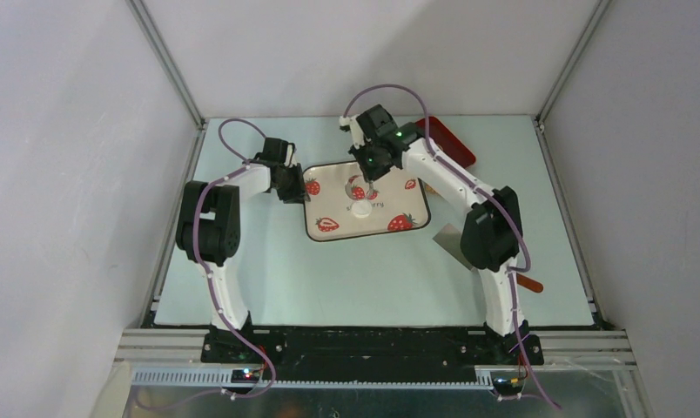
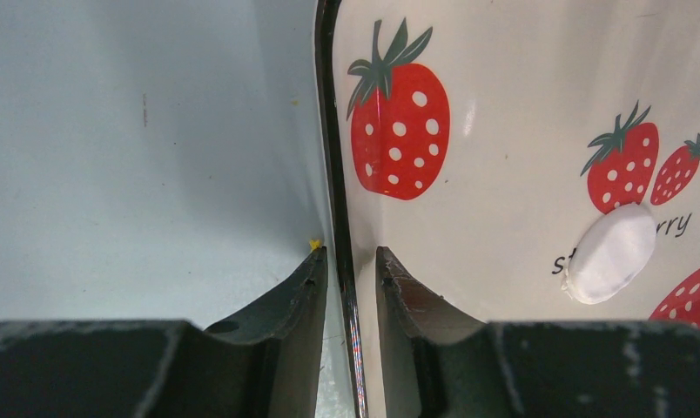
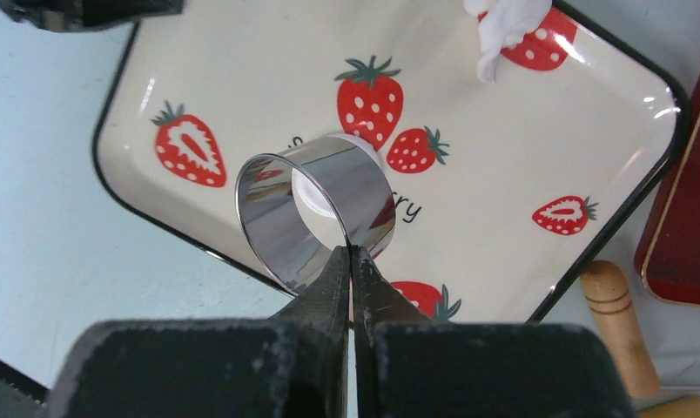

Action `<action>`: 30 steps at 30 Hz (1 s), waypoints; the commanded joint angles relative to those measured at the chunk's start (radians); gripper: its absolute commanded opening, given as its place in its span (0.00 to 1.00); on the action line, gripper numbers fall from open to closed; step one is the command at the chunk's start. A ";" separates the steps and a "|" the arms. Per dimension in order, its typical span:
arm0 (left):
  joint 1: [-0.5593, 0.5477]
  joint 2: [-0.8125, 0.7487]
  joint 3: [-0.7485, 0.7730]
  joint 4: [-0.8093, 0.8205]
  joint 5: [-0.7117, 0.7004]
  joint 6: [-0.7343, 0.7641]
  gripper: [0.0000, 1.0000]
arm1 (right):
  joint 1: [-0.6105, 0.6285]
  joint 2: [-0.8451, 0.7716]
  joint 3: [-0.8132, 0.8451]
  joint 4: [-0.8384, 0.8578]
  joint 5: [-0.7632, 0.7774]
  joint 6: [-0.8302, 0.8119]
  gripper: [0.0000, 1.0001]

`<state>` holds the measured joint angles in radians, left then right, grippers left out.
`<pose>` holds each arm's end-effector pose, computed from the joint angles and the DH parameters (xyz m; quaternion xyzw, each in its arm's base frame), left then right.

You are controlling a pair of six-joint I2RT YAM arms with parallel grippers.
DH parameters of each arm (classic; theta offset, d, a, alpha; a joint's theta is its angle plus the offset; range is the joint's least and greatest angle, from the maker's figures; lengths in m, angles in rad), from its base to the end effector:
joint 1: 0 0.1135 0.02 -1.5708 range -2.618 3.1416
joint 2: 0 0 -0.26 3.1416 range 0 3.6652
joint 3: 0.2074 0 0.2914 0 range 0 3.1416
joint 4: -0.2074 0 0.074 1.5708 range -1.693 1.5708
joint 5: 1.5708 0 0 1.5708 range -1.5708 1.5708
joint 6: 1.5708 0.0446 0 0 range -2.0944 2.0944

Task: Roll out the dumpling wrappers from the dough
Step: Pick up the dumpling mold from the work surface, then place the dumpling mold on the work surface.

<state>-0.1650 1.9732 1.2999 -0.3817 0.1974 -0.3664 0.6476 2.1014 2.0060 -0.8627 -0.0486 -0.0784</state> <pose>0.4328 -0.0809 0.1194 -0.0717 0.9599 -0.1586 0.2199 0.4049 0.3090 0.2733 -0.3453 0.8884 0.1069 0.2829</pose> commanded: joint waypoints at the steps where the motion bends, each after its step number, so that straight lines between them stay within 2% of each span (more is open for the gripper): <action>1: 0.005 0.016 -0.004 -0.038 -0.025 0.007 0.33 | -0.011 -0.060 0.061 -0.007 -0.056 0.016 0.00; 8: 0.004 0.016 -0.004 -0.038 -0.023 0.007 0.33 | -0.019 0.027 0.211 -0.024 -0.080 0.033 0.00; 15: 0.005 0.016 -0.004 -0.038 -0.024 0.007 0.33 | -0.008 0.195 0.386 0.019 -0.094 0.059 0.00; 19: 0.007 0.016 -0.006 -0.039 -0.022 0.006 0.33 | -0.003 0.247 0.388 0.089 -0.092 0.093 0.00; 20: 0.008 0.015 -0.005 0.015 -0.020 0.005 0.33 | -0.003 0.263 0.387 0.111 -0.098 0.112 0.00; 22: 0.010 0.017 -0.006 -0.031 -0.017 0.004 0.33 | -0.009 0.288 0.389 0.137 -0.115 0.145 0.00; 30: 0.017 0.023 -0.002 -0.039 -0.001 0.000 0.33 | -0.029 0.395 0.443 0.161 -0.207 0.264 0.00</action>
<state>-0.1612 1.9732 1.2999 -0.3809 0.2058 -0.3668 0.6319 2.4706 2.3829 -0.7616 -0.1944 0.1036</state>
